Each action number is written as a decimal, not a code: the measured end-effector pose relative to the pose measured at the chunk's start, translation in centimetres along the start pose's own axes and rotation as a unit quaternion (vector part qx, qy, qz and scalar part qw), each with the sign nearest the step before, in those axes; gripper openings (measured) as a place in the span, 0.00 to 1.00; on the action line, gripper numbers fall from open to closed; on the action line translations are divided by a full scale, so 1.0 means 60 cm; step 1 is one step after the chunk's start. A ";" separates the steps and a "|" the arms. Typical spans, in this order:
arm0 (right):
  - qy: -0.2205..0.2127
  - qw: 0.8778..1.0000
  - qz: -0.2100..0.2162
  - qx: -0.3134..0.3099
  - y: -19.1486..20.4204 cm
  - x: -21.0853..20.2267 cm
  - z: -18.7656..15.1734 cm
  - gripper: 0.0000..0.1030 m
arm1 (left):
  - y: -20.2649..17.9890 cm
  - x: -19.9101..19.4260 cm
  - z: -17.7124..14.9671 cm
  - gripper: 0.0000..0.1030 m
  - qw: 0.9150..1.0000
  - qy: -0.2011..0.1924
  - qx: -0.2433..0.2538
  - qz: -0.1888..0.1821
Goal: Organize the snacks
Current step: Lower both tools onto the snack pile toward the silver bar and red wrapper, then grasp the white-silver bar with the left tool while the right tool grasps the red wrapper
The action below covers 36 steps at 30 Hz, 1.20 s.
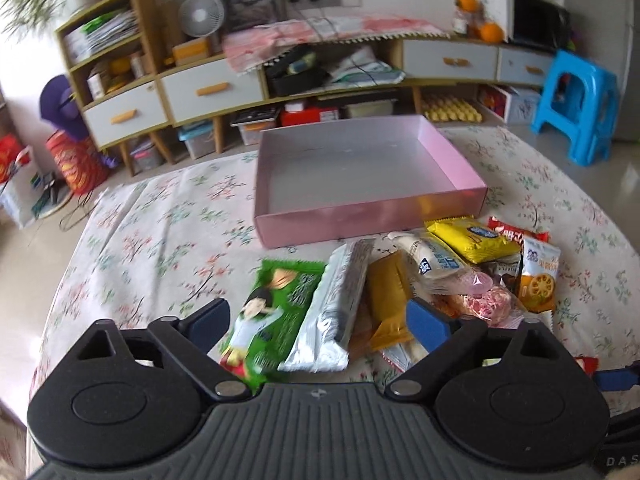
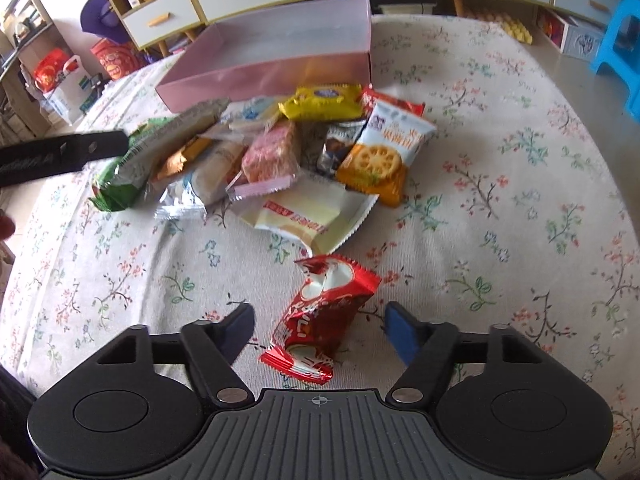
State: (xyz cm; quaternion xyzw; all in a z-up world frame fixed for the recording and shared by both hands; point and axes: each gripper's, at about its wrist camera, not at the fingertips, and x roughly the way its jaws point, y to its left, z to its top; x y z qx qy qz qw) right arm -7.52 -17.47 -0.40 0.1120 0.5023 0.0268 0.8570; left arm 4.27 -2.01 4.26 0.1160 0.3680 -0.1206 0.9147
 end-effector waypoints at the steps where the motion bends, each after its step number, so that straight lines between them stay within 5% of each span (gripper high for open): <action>1: 0.000 1.000 -0.003 0.001 -0.001 0.001 0.000 0.57 | -0.003 0.007 0.002 0.84 1.000 0.004 0.006 -0.003; 9: -0.010 1.000 -0.003 -0.002 -0.003 0.005 -0.002 0.43 | -0.007 0.059 -0.010 0.55 0.998 0.046 0.028 -0.015; 12: -0.012 1.000 0.004 0.008 -0.008 0.004 0.000 0.41 | -0.004 0.050 -0.009 0.28 0.998 0.047 0.027 -0.021; 16: -0.022 1.000 0.012 0.010 -0.010 -0.007 0.002 0.32 | 0.007 0.045 -0.011 0.27 0.998 0.052 -0.004 -0.043; 26: -0.035 0.999 0.016 0.011 -0.017 -0.024 0.005 0.28 | 0.029 0.012 -0.007 0.26 0.993 0.037 -0.068 -0.085; 36: -0.069 0.997 0.022 0.014 -0.025 -0.056 0.017 0.27 | 0.066 -0.028 -0.010 0.26 0.976 0.000 -0.149 -0.160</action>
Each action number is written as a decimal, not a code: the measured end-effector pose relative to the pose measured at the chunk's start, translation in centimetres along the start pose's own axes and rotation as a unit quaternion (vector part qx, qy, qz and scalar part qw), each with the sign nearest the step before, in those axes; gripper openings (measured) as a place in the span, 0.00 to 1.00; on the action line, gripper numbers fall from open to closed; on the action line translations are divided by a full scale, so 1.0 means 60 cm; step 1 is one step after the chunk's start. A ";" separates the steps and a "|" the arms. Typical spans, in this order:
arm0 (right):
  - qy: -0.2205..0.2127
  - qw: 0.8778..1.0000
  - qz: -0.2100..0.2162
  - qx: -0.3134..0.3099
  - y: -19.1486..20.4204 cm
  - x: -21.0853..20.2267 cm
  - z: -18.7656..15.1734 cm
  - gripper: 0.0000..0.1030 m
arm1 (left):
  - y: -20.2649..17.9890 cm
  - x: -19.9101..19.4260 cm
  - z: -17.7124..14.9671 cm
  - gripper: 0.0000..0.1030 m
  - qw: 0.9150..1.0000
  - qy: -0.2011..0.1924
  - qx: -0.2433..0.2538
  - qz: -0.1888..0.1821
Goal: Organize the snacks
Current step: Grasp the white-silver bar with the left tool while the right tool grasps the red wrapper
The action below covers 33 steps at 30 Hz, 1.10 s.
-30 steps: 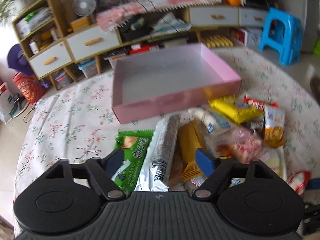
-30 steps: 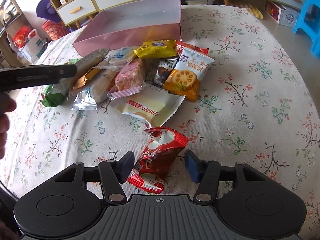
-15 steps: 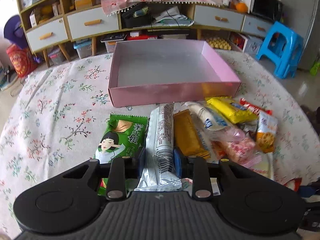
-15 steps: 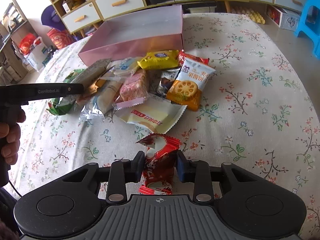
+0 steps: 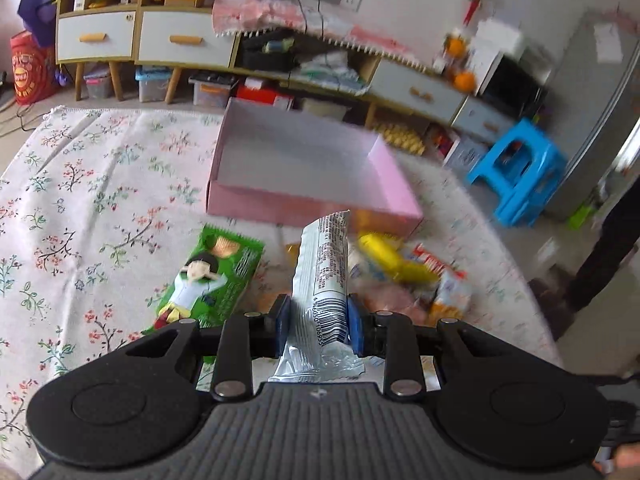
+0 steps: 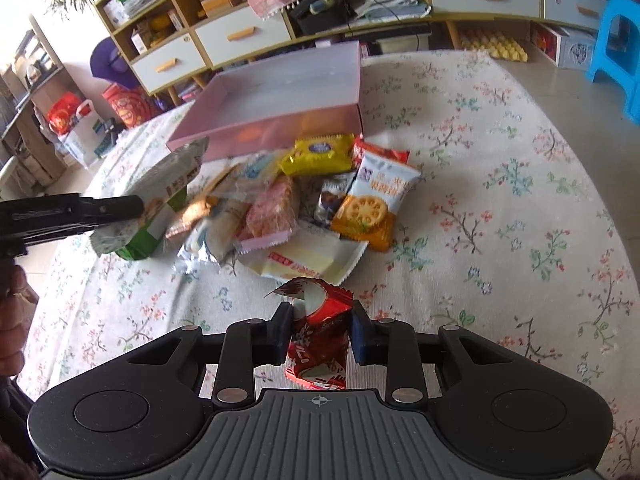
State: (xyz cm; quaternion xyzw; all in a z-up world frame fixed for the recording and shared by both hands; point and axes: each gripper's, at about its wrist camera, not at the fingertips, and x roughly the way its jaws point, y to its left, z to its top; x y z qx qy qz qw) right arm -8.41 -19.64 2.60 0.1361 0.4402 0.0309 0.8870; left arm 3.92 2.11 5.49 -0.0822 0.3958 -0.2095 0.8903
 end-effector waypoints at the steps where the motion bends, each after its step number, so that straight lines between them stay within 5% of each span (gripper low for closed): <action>1: -0.004 1.000 0.000 -0.001 -0.001 -0.002 0.004 0.27 | 0.000 -0.004 0.003 0.26 1.000 -0.009 -0.001 -0.003; 18: -0.085 0.995 0.007 -0.058 0.021 -0.020 0.135 0.27 | 0.008 0.004 0.045 0.26 0.997 -0.071 -0.011 0.001; 33: -0.079 0.996 -0.002 -0.041 -0.017 0.082 0.264 0.27 | 0.044 0.064 0.098 0.26 0.996 -0.081 -0.028 0.034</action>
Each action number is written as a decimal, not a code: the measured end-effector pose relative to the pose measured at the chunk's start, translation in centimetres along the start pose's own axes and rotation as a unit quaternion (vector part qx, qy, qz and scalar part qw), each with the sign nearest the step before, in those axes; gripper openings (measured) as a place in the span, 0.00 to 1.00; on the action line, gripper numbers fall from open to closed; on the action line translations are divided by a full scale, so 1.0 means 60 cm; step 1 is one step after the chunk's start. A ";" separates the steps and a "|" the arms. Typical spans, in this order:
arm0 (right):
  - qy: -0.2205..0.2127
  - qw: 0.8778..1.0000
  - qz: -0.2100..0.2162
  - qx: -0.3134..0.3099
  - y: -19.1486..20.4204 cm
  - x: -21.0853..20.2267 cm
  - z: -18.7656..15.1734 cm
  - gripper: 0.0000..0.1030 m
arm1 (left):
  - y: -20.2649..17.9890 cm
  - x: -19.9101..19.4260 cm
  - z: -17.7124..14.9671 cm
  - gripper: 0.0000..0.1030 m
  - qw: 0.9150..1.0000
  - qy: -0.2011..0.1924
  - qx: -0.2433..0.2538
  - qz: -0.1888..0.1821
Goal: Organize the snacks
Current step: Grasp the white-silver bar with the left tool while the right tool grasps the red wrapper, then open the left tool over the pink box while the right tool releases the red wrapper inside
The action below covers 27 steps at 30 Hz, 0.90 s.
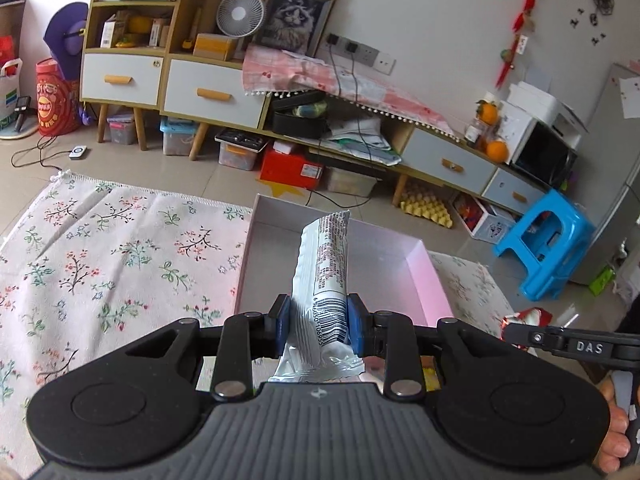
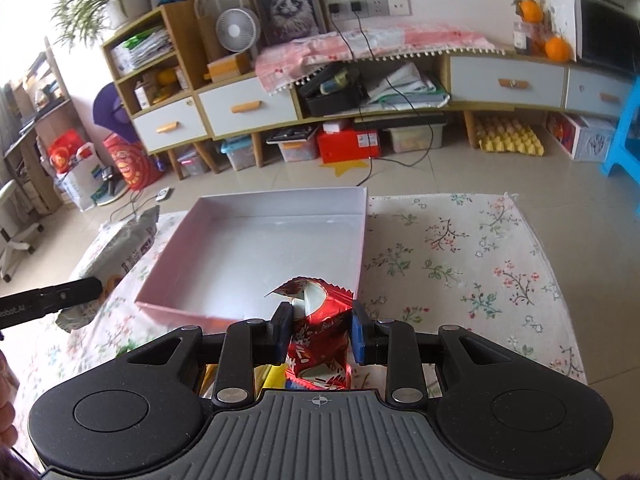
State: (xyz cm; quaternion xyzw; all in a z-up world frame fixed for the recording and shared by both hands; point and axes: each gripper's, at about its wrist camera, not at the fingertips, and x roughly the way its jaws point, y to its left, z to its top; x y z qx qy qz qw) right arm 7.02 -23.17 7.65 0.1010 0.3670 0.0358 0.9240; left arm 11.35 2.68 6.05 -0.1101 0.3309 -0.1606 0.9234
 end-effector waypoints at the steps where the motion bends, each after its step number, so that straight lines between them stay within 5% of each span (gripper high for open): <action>1: 0.000 1.000 -0.001 -0.002 0.001 0.005 0.003 0.27 | 0.002 0.005 0.002 0.26 1.000 0.001 -0.003 0.001; 13: -0.011 1.000 -0.015 -0.019 0.010 0.077 0.045 0.28 | 0.013 0.049 0.010 0.26 1.000 0.008 0.010 0.017; 27: 0.018 0.999 -0.033 -0.039 0.024 0.152 0.028 0.28 | 0.003 0.096 0.001 0.26 0.996 0.028 0.056 0.062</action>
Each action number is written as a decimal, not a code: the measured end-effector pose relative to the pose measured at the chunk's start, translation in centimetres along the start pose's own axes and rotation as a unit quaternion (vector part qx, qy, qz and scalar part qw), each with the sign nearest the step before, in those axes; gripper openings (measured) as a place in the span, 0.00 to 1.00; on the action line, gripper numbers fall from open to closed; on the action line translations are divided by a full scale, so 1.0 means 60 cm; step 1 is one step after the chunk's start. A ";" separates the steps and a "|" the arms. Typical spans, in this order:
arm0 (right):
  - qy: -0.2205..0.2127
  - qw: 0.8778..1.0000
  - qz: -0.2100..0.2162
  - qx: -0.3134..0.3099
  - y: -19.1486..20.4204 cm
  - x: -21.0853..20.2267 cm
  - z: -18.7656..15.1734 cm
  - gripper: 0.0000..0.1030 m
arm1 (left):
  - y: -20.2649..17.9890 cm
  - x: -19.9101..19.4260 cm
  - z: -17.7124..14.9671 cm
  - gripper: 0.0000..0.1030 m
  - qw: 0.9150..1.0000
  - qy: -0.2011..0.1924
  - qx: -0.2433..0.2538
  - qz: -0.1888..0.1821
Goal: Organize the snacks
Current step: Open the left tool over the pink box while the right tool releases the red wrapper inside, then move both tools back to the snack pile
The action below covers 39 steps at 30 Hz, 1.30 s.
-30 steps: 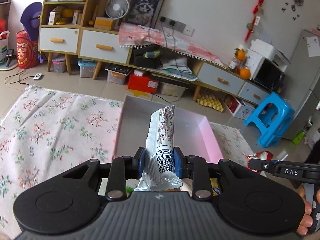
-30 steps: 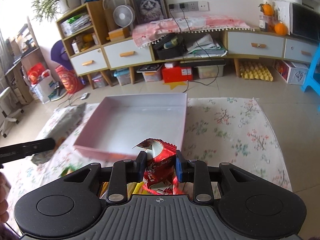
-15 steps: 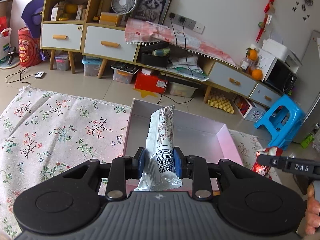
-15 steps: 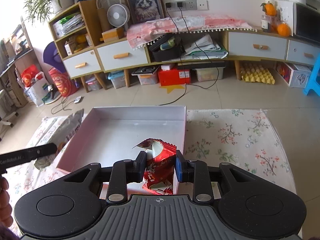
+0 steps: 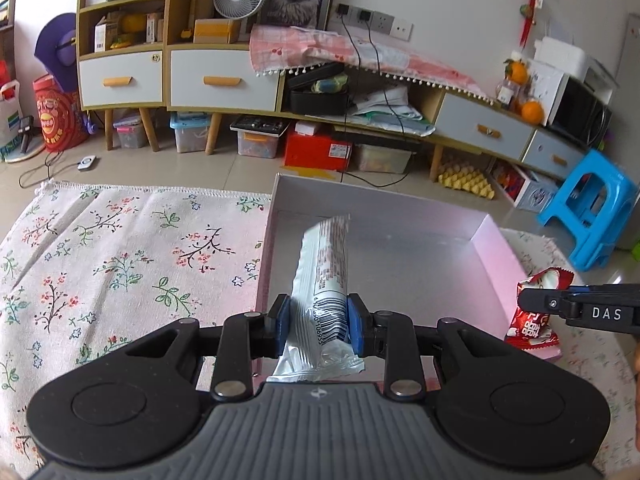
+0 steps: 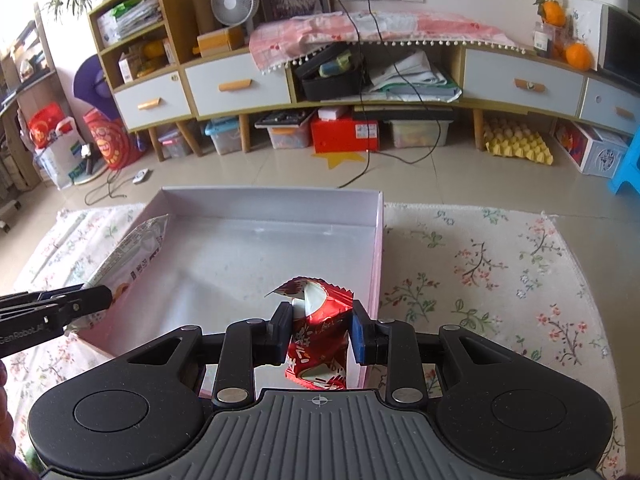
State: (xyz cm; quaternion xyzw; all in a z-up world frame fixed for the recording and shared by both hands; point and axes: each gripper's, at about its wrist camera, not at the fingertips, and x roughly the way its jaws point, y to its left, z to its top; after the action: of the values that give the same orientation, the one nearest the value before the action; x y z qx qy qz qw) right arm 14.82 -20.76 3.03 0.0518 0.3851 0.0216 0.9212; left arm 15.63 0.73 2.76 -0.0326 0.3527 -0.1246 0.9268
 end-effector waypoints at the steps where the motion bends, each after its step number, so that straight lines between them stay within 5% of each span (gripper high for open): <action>1: 0.003 1.000 0.000 0.000 0.002 0.002 -0.002 0.29 | 0.000 -0.001 -0.001 0.27 1.000 0.000 0.003 0.002; 10: 0.005 1.000 0.010 0.016 0.002 -0.012 -0.005 0.39 | 0.006 -0.016 0.006 0.30 1.000 -0.005 -0.013 -0.007; 22: -0.065 0.996 0.056 -0.001 0.026 -0.142 0.028 0.80 | -0.002 -0.080 0.022 0.68 0.999 -0.034 -0.027 -0.023; 28: -0.076 0.994 0.071 0.015 0.010 -0.189 0.024 0.82 | -0.003 -0.114 0.019 0.82 0.999 -0.044 -0.009 0.005; 34: -0.075 0.996 0.057 0.008 0.001 -0.219 -0.001 0.82 | 0.010 -0.119 0.004 0.83 0.999 -0.012 -0.038 -0.008; 39: -0.071 0.995 0.064 0.015 -0.004 -0.247 -0.029 0.83 | 0.001 -0.124 -0.013 0.83 1.000 0.010 -0.016 0.003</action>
State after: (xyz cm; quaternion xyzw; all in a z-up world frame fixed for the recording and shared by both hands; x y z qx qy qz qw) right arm 3.17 -22.03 12.26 0.0912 0.3151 0.0714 0.9420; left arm 9.77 2.67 6.97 -0.0447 0.3636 -0.1162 0.9232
